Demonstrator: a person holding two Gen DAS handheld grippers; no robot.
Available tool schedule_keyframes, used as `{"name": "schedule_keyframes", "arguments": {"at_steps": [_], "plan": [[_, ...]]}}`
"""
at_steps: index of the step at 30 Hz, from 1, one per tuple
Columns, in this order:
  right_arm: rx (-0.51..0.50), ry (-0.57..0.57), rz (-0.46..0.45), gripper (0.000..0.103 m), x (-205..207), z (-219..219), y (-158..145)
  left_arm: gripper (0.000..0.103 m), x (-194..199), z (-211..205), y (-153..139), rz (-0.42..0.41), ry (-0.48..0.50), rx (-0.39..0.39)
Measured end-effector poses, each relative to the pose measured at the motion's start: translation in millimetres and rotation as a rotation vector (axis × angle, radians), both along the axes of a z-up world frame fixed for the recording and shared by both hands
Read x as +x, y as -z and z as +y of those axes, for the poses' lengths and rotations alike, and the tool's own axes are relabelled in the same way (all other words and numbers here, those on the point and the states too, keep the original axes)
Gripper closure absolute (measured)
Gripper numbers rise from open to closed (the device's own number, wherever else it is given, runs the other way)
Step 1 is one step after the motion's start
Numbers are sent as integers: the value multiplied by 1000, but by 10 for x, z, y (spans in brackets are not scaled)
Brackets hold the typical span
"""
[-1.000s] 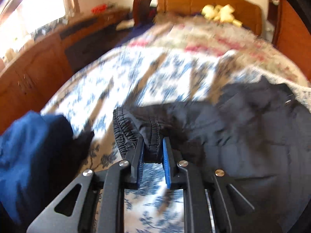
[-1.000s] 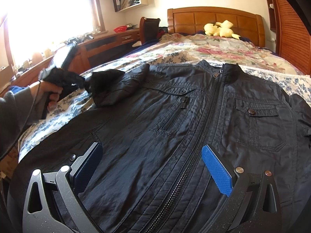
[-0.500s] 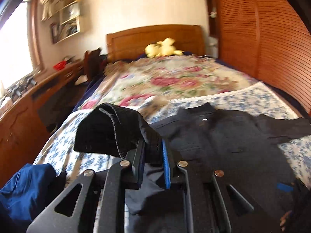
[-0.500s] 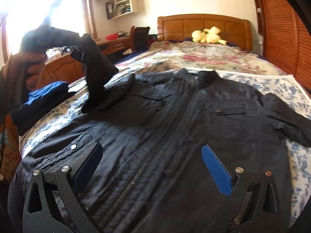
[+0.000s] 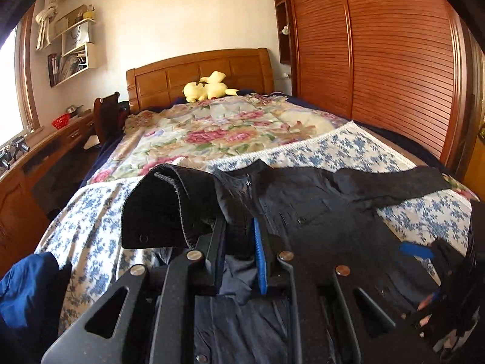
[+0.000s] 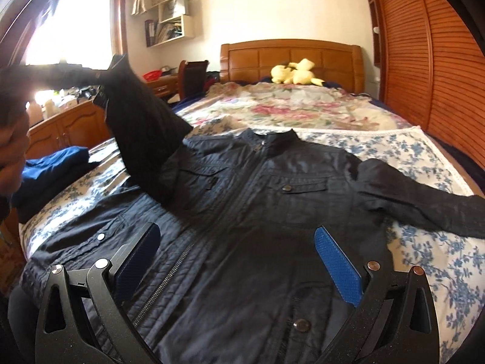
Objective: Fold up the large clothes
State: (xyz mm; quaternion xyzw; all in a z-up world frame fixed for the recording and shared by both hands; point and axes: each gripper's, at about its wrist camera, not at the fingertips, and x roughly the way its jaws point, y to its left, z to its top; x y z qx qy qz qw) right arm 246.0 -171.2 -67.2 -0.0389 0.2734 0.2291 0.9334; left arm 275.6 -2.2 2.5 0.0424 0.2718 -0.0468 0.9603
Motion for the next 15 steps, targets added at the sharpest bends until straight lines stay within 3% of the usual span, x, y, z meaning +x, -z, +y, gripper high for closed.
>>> {"name": "schedule_keyframes", "arguments": {"at_steps": [6,9,15], "plan": [[-8,28,8,0,5,-39,-5,85,-110,-74,167,48,48,0],[-7,30,14,0,33,7,-27,73,-251,-62,202,63,73,-16],[-5,4,7,0,40,209,-86,64,-635,85,273,41,57,-40]]}}
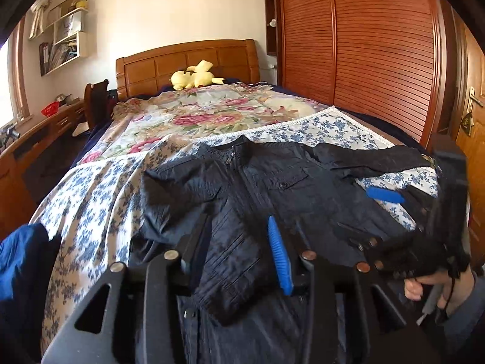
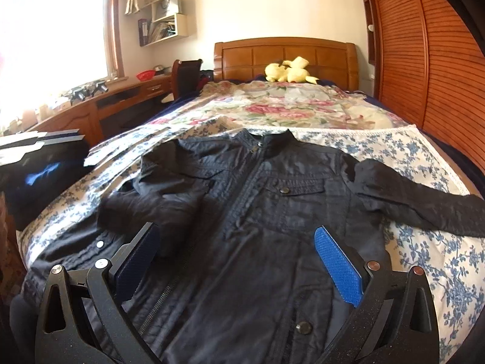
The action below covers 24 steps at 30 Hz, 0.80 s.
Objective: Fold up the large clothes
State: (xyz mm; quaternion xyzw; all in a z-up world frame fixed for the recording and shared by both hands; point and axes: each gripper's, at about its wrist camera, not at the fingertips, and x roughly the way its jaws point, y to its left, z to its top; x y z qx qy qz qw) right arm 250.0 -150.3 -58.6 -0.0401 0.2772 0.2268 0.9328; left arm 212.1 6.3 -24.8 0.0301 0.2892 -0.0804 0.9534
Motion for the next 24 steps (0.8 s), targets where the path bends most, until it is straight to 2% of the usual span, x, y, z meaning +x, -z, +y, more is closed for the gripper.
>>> {"name": "schedule_keyframes", "arguments": {"at_steps": [5,13,18,24], "plan": [[-10,-40,10,0,21,225,39,64,-313,300,159,10,-68,-45],[-42,-155,37,0,5,809,199,64,-711,782,407,35,-184,-54],[-86,-241,66,1,-28,1193,391,64,-938,997,468,28,-248,-30],[-178,-347,92,5,-23,1684,635,64,-1036,1146,556,35,-280,-16]]}}
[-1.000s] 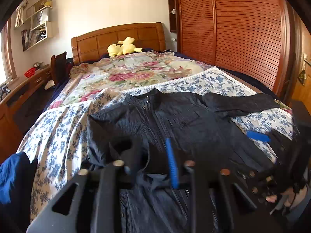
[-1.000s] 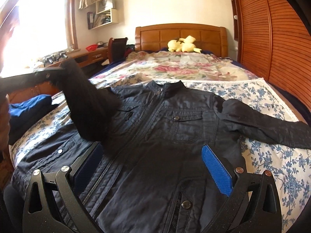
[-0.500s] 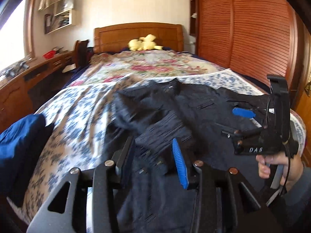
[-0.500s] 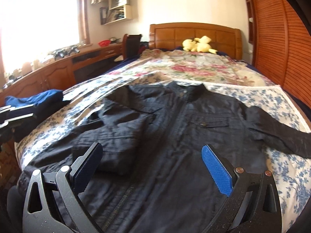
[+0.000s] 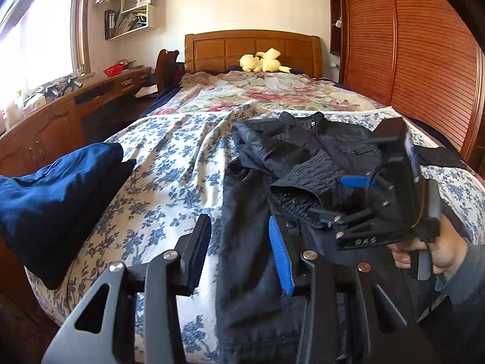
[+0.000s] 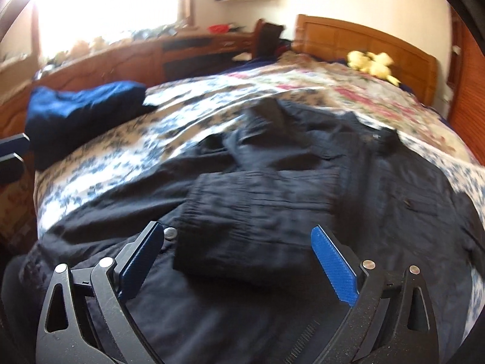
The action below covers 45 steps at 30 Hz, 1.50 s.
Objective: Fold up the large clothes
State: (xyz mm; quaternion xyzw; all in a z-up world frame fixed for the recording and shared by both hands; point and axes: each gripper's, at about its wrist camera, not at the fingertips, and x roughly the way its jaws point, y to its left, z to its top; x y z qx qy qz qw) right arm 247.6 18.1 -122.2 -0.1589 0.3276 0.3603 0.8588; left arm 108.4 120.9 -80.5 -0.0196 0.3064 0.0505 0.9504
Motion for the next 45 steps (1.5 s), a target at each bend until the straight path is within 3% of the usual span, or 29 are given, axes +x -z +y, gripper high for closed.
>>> {"name": "schedule_keyframes", "arguments": {"at_steps": [5,7,8,13,16,23,35,41,45], "plan": [[-103,-29,49,17,48,195,285,64,-51,66,6,-4,-13,4],[-107,-20,51,38,64,184,302,64,-64,89,1,-7,-16,3],[-107,-18,53,40,65,177,308,64,-68,89,-2,-9,-18,6],[-139,-5,26,76,59,153,321,64,-83,60,-16,-7,-14,6],[-126,-3,14,88,53,98,279,64,-72,15,-31,-7,-9,16],[-10,32,-27,93,9,-251,-41,64,0,-135,-60,-14,19,19],[189,116,-82,96,-195,-1233,-657,64,255,-512,-36,-11,87,10],[218,225,-108,96,-202,-1733,-682,64,398,-743,-34,-17,129,11],[150,295,-93,96,-117,-1919,-539,64,553,-844,-6,-19,150,-7]]}}
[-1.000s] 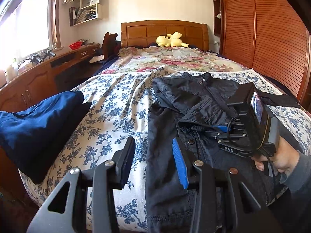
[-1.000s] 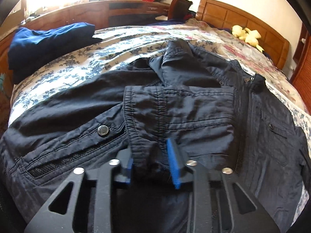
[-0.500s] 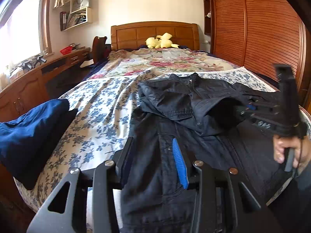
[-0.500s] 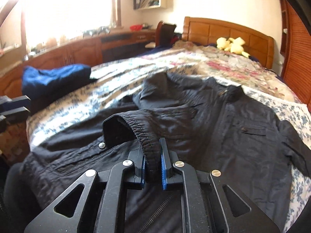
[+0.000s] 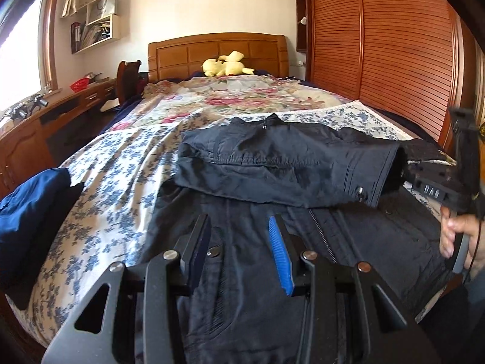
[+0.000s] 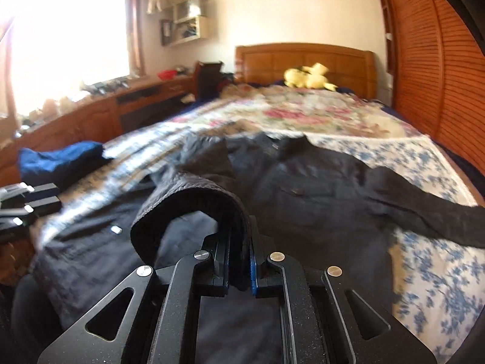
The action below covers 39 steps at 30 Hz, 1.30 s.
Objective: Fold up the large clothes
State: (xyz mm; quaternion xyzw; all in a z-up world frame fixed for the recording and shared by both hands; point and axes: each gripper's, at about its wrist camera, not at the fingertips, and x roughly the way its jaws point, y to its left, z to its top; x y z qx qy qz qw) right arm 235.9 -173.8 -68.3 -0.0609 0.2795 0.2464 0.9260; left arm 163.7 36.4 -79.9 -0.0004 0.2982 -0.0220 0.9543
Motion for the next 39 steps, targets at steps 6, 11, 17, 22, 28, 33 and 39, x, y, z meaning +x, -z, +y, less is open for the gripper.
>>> {"name": "schedule_keyframes", "arguments": {"at_steps": [6,11,17,22,28,33,39], "plan": [[-36,50,102,96,225,-159,293,64,321,-130,88,0,26,-11],[-42,86,111,83,253,-271,336,64,687,-216,198,-2,54,-20],[-29,109,81,58,182,-419,264,64,1007,-273,349,0,78,-27],[-35,100,60,53,168,-423,237,64,1103,-258,451,-7,83,-34],[-63,104,32,52,207,-369,183,64,1137,-241,583,10,98,-55],[-77,136,12,52,231,-415,111,64,1100,-272,600,4,113,-51],[-159,215,-35,52,258,-545,3,64,1097,-273,609,2,116,-50]]}}
